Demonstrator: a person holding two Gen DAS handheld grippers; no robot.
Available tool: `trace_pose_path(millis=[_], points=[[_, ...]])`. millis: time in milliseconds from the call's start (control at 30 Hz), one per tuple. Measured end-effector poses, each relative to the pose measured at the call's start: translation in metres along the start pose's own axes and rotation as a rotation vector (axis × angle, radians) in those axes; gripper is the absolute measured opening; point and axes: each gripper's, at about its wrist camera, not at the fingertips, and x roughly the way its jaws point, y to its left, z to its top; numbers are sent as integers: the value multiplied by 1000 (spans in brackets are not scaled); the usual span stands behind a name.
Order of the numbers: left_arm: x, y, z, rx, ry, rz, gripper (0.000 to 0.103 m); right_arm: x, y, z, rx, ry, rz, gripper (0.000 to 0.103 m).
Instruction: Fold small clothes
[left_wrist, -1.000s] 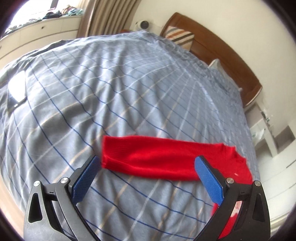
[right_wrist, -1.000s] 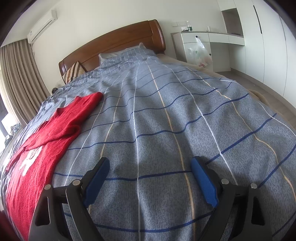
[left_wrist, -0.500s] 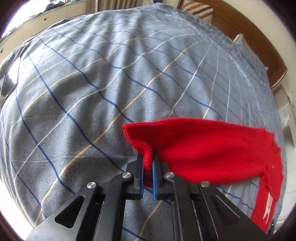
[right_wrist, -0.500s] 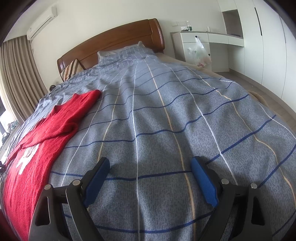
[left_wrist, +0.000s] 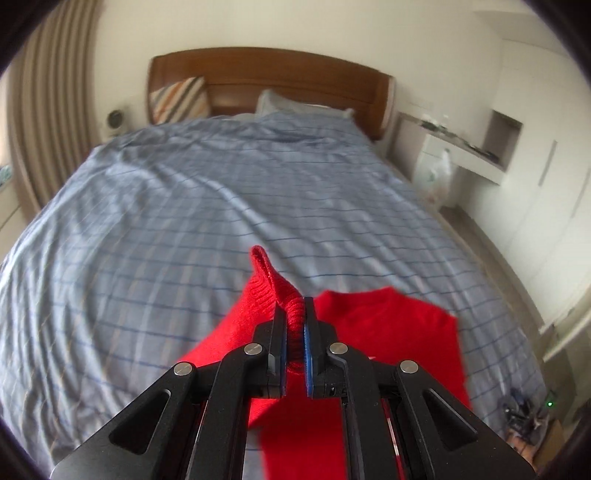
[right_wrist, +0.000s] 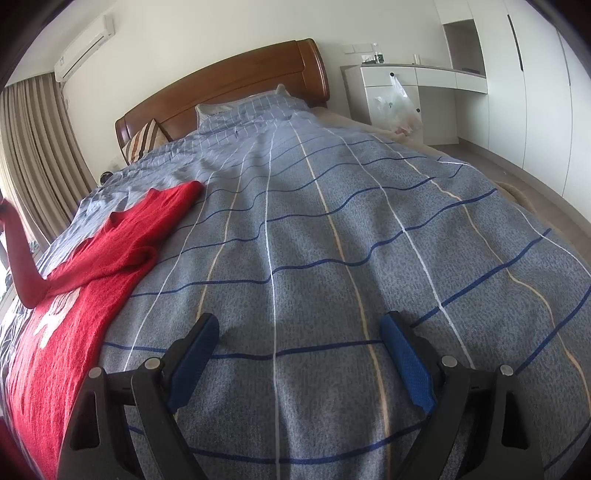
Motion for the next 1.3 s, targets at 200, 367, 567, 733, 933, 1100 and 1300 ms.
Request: trace_pose_path(millis=[200, 367, 567, 733, 933, 1100, 1300], points=[[64, -146, -39, 236, 140, -204, 14, 0, 0, 0, 0, 0, 0, 89], [92, -191, -127, 338, 279, -195, 70, 0, 0, 0, 1, 0, 1, 89], [45, -137, -213, 298, 362, -201, 78, 0, 1, 0, 2, -2, 3, 89], [4, -54, -242, 257, 334, -36, 81, 0, 1, 0, 3, -4, 4, 89], [12, 13, -213, 152, 212, 139, 78, 0, 2, 0, -4, 0, -6, 89], [75, 23, -184, 205, 233, 184, 54, 2, 7, 1, -22, 10, -34, 89], [107, 30, -166, 197, 155, 224, 6, 2, 10, 1, -21, 10, -38, 89]])
